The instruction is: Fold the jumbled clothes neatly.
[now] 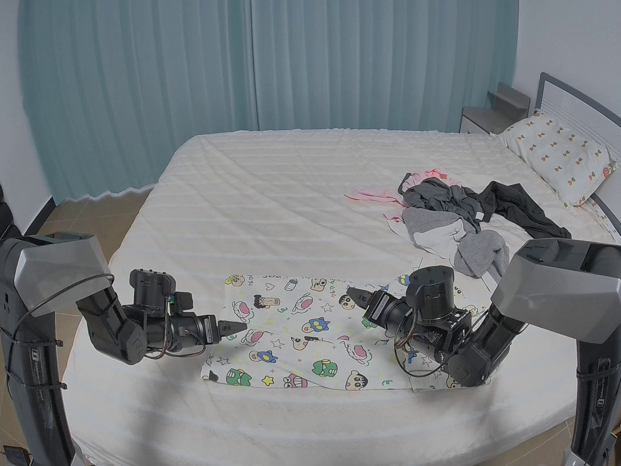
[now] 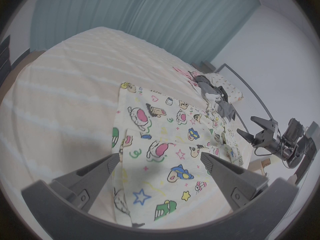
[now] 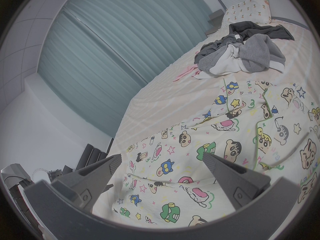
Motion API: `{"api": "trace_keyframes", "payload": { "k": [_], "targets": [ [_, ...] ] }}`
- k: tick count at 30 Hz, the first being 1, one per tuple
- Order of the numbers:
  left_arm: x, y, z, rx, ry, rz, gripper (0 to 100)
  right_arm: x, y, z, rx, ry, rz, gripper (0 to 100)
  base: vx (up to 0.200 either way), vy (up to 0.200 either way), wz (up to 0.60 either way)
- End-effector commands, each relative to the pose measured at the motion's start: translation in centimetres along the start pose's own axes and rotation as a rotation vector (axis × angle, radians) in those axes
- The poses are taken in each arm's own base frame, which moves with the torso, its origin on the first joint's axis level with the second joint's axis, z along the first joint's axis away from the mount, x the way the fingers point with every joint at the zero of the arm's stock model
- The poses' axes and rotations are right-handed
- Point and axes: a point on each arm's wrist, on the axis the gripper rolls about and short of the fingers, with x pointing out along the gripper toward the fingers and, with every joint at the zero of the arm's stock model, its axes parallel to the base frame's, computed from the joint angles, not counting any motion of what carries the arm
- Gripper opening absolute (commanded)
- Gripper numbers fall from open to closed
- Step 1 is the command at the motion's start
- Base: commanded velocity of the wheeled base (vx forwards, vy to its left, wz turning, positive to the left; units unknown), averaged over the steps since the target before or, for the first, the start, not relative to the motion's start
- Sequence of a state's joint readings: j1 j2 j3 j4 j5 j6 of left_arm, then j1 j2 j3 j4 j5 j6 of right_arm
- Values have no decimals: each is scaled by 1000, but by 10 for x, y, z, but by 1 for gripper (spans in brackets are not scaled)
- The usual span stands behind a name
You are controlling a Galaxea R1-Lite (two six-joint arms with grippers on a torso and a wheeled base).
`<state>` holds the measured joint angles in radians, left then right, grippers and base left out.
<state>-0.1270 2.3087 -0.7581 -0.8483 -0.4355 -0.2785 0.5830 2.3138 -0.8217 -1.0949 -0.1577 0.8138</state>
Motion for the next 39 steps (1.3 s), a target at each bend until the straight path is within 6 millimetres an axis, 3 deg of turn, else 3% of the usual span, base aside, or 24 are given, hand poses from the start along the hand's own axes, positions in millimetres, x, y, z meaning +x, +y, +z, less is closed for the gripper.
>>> {"api": "trace_keyframes", "payload": {
  "k": [1,20,39],
  "targets": [
    [15,8,-4,0,19,0,100,0,-1,-1,-2,4,-3,100,0,0,0],
    [45,9,-16,21,59,-15,100,1,-2,-4,-5,11,-6,100,0,0,0],
    [44,14,-16,59,54,39,100,0,-3,-5,-5,16,-9,100,0,0,0]
  ]
}}
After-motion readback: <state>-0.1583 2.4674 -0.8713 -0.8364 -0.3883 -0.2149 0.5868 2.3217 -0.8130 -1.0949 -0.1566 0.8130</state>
